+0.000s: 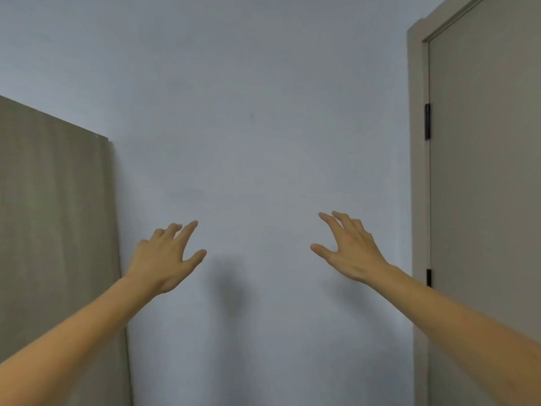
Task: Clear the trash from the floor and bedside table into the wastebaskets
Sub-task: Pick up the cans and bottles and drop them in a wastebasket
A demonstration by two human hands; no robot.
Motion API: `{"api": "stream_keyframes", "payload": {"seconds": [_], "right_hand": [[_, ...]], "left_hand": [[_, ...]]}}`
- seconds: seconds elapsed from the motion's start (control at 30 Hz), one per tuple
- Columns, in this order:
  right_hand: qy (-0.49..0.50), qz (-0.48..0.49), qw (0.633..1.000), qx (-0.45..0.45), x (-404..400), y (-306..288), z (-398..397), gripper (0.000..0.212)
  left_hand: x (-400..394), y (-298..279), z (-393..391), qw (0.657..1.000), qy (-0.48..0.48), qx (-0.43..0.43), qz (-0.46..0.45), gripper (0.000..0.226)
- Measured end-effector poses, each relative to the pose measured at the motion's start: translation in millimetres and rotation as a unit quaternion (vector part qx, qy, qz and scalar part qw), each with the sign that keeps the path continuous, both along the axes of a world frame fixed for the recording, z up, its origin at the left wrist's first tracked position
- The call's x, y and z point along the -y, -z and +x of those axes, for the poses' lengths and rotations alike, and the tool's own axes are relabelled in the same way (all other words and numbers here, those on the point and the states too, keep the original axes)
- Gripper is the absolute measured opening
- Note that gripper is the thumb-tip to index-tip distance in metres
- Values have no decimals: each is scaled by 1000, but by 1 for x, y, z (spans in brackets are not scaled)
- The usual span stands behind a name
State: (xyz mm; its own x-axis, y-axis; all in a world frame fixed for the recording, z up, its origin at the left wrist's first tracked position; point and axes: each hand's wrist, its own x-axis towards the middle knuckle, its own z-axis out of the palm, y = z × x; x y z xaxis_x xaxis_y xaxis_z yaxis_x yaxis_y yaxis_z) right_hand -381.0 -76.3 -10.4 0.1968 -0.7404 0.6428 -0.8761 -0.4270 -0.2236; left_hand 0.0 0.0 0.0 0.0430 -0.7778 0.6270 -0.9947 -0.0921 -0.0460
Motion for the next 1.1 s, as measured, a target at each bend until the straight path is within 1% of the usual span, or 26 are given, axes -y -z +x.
{"api": "stream_keyframes", "payload": {"seconds": [0.17, 0.37, 0.5, 0.7, 0.8, 0.9, 1.0, 1.1], "right_hand": [[-16, -1, 1000, -18, -5, 12, 31, 82], [-37, -11, 998, -41, -13, 30, 79, 74], [-80, 1, 996, -44, -16, 41, 110, 73], [-192, 19, 980, -40, -21, 57, 136, 69], [-258, 31, 965, -43, -30, 71, 152, 68], [-334, 37, 941, -40, -55, 92, 174, 68], [-409, 42, 910, -55, -95, 116, 203, 69], [-474, 44, 876, -74, -147, 135, 232, 73]], "left_hand": [[-11, 12, 24, 1000, 2, 12, -15, 85], [-33, 32, 50, 1000, -14, -17, -2, 86], [-59, 46, 61, 999, -42, -5, 12, 87], [-123, 56, 60, 992, -121, 3, 15, 83], [-164, 69, 48, 985, -169, -18, 17, 82], [-214, 91, 31, 975, -216, -43, 34, 80], [-274, 121, 13, 960, -268, -69, 37, 77], [-342, 145, -4, 937, -335, -80, 48, 75]]}}
